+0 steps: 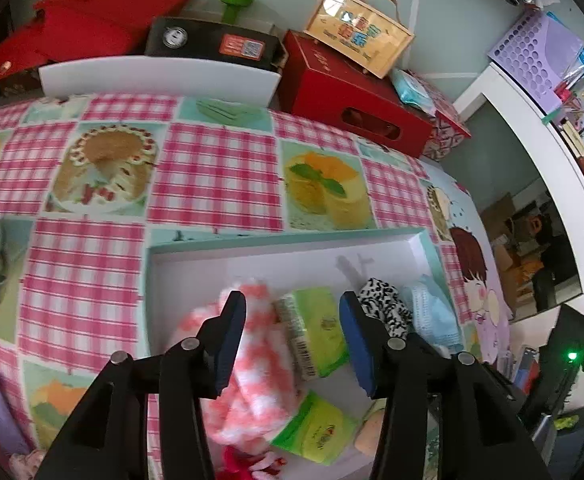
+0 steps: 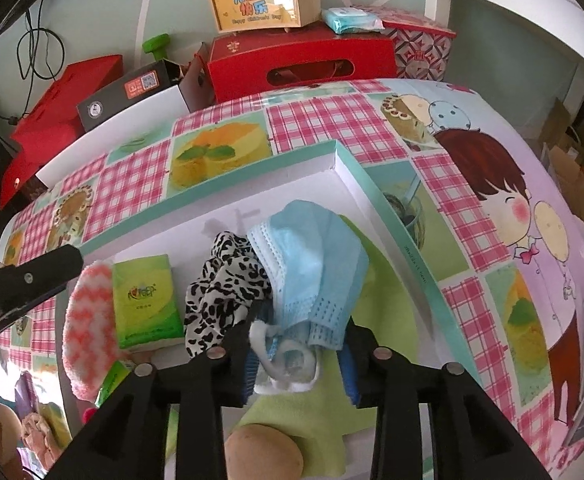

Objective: Organize soft objects
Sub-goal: 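Lower the green tissue pack into the tray with the left tool while the right tool drops the blue mask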

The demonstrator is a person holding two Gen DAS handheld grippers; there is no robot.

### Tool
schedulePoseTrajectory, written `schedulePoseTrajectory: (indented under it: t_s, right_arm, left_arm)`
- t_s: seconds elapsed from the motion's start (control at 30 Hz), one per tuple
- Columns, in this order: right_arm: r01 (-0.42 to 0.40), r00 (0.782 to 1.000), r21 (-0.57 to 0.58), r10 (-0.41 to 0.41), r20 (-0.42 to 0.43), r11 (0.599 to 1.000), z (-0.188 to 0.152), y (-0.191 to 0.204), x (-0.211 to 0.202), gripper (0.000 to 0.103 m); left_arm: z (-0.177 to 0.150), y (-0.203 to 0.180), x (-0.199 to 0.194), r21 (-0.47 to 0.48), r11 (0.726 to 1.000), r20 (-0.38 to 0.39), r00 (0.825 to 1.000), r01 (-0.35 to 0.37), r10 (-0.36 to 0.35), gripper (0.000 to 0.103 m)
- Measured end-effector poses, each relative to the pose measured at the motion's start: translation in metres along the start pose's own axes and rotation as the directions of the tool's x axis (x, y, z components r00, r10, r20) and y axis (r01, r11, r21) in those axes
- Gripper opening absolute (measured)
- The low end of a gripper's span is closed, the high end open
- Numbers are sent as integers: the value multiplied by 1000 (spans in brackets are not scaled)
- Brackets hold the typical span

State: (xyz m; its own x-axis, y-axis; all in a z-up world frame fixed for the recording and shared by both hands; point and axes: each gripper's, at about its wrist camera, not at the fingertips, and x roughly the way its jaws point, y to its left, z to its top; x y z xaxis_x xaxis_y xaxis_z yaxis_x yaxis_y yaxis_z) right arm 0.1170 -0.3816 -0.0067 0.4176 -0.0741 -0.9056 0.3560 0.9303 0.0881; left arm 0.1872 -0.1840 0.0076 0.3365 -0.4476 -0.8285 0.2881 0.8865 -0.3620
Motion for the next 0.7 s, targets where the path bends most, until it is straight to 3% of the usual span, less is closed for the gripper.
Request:
schedulePoseTrajectory:
  t_s: [0.1,0.3,0.37,0.4,0.53,0.6,0.7]
  right_arm:
    - [0,1000,-6,0,16,1000,1,1,-6,52]
    - [0,1000,-29,0,23,1000,1,8,-9,61]
    - [2,1000,-34,-2,21,999,1,10,-8,64]
    - [2,1000,-37,-2,22,999,1,11,-8,67]
    - [-9,1000,-43,11,29,999,1,14,-7,71]
    - [-21,999,-46,22,31,999,1,16,-7,82]
    - [-19,999,-57,21,40,998,0,20,-8,88]
  left_arm:
    - [-1,5,-6,-1,998,19,998,-57,57,57]
    - [-1,23,-13,-18,984,47,983,-175,176,59]
    - [-1,29,-14,-19,973,56,972,-229,230,80]
    - [-1,31,-14,-18,969,61,967,-248,248,82]
    - [-1,43,-17,-34,953,71,951,-301,302,82]
    - [-2,49,-18,-45,946,69,944,-320,322,82]
    - [-3,57,-16,-51,933,59,932,-355,358,83]
